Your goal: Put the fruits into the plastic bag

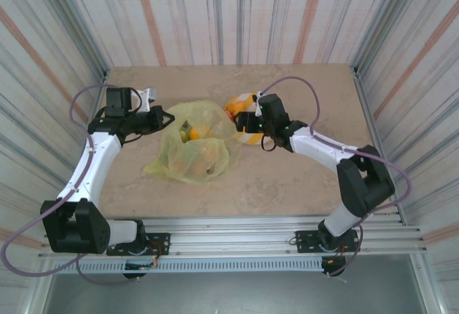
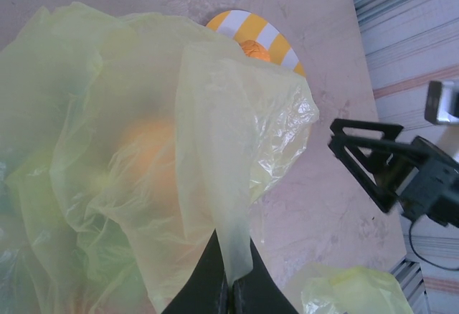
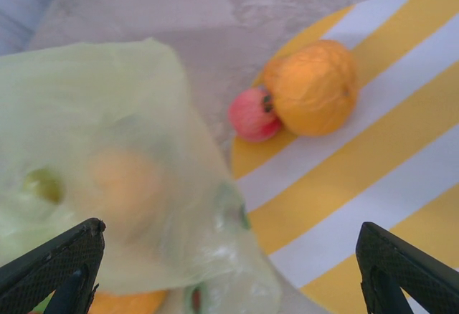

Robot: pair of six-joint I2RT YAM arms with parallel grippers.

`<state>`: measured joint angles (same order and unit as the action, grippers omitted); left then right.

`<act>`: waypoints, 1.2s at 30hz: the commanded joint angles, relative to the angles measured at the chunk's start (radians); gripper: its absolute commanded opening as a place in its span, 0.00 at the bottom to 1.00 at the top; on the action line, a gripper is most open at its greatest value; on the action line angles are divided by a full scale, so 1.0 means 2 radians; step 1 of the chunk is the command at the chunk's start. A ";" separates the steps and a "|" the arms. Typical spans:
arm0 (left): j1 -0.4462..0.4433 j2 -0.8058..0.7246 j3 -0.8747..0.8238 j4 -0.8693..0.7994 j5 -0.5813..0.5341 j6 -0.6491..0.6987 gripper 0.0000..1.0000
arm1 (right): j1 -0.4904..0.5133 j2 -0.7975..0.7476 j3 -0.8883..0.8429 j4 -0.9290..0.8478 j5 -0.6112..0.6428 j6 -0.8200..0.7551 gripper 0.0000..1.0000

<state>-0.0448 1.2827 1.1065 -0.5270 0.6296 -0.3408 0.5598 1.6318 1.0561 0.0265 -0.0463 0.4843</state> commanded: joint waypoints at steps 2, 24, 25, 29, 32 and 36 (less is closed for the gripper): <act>0.005 0.003 0.006 -0.010 0.000 0.004 0.00 | -0.005 0.046 0.041 -0.037 0.031 -0.015 0.93; 0.006 0.005 0.006 -0.009 0.008 0.003 0.00 | -0.033 0.241 0.247 -0.105 0.019 0.025 0.90; 0.006 0.005 0.006 -0.009 0.009 0.003 0.00 | -0.033 0.248 0.257 -0.109 0.018 0.025 0.89; 0.007 0.004 0.006 -0.009 0.010 0.003 0.00 | -0.034 0.271 0.283 -0.120 0.010 0.023 0.86; 0.007 0.005 0.006 -0.009 0.010 0.003 0.00 | -0.037 0.284 0.295 -0.125 0.009 0.023 0.82; 0.007 0.005 0.006 -0.008 0.011 0.003 0.00 | -0.043 0.291 0.302 -0.124 0.003 0.026 0.75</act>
<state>-0.0383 1.2865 1.1065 -0.5270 0.6346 -0.3408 0.4877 2.1948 1.6264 -0.1890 -0.0269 0.5163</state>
